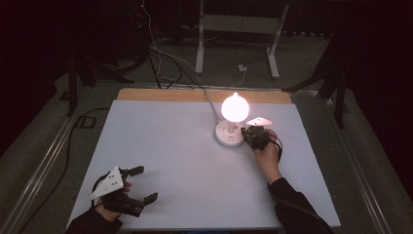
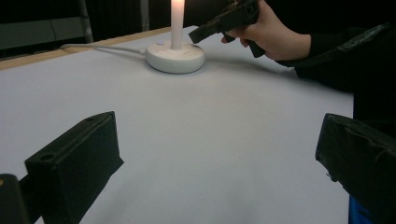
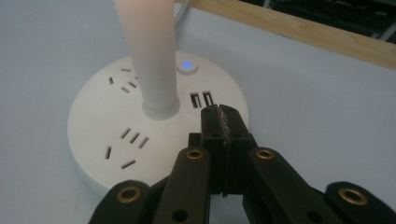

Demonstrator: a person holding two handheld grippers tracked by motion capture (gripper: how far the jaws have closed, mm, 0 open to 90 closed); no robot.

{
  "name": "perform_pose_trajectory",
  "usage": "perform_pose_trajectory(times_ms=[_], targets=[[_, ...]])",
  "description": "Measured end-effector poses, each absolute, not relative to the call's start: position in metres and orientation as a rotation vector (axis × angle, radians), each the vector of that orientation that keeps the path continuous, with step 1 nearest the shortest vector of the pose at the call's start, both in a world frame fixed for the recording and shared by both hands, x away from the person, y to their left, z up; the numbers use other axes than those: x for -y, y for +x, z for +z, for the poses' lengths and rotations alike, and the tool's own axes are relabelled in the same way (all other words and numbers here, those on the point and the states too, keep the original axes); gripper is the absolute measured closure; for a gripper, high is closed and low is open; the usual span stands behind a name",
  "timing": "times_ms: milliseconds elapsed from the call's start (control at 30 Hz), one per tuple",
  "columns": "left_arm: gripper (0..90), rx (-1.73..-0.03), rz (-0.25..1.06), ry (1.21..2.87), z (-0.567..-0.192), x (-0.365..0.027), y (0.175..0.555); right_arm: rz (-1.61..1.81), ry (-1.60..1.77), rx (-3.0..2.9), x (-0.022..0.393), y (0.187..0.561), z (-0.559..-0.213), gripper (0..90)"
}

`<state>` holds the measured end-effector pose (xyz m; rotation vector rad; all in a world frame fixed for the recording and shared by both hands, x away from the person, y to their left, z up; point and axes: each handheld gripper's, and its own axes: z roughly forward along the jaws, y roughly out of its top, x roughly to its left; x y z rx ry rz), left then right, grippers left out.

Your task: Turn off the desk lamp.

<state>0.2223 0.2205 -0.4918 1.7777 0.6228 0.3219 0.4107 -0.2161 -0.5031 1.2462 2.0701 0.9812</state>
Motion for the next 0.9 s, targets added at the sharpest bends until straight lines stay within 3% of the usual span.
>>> perform_pose_trajectory(times_ms=[900], targets=[[0.5,-0.620,0.322,1.788,-0.4923,-0.2193,0.2223,0.997,1.262,-2.075,0.2136,0.4156,-0.5075,90.0]])
